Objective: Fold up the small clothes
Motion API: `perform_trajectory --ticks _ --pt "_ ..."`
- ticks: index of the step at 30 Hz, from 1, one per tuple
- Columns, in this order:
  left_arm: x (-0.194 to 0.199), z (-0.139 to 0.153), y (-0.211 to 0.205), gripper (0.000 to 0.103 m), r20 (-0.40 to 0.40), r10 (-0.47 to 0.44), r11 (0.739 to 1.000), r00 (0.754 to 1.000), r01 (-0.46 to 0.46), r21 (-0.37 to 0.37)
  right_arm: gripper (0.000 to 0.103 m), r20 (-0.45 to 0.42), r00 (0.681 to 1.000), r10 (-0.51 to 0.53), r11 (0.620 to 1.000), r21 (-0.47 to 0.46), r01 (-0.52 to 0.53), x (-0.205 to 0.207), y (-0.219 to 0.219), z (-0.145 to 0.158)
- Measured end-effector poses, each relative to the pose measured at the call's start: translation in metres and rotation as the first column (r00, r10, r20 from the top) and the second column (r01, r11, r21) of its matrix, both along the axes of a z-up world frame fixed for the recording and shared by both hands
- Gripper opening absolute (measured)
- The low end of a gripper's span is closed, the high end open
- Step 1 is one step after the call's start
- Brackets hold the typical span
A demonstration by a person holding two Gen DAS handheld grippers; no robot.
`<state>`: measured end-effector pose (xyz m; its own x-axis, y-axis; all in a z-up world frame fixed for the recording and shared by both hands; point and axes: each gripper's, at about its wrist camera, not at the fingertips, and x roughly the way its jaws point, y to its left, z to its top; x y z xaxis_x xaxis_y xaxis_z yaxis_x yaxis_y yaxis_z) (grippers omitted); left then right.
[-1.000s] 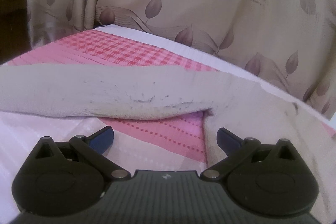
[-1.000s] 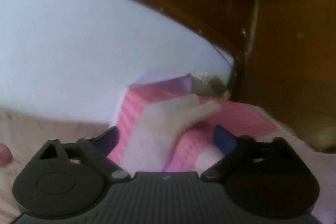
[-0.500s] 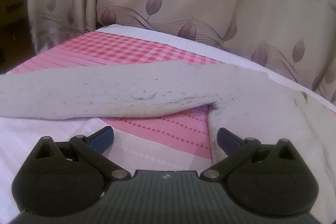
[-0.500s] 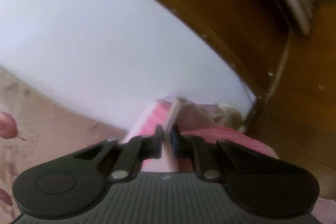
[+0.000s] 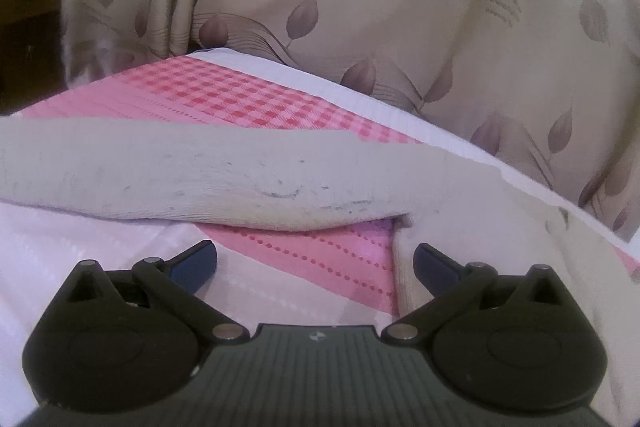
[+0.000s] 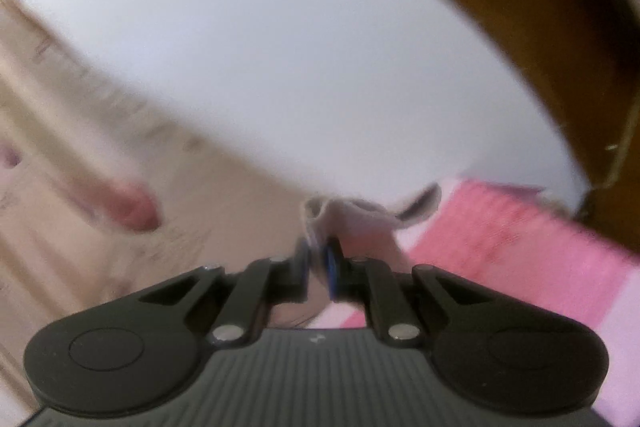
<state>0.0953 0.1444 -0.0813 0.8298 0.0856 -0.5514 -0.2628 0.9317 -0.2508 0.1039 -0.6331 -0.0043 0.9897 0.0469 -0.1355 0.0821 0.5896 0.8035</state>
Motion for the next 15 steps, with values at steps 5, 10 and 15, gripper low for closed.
perform_trajectory --ticks 5,10,15 --pt "-0.003 0.0 0.004 0.103 0.023 0.006 0.999 1.0 -0.006 -0.038 0.009 0.07 0.983 0.168 0.986 -0.007 -0.168 0.032 0.088 0.016" --pt "-0.009 -0.002 0.014 0.103 0.066 0.029 0.993 0.997 -0.021 -0.113 0.009 0.1 0.935 0.339 0.939 0.015 -0.343 0.07 0.194 0.007" --pt "-0.014 -0.004 0.025 0.103 0.108 0.053 0.981 0.993 -0.032 -0.189 0.009 0.041 0.873 0.486 0.872 0.04 -0.487 0.102 0.311 -0.027"
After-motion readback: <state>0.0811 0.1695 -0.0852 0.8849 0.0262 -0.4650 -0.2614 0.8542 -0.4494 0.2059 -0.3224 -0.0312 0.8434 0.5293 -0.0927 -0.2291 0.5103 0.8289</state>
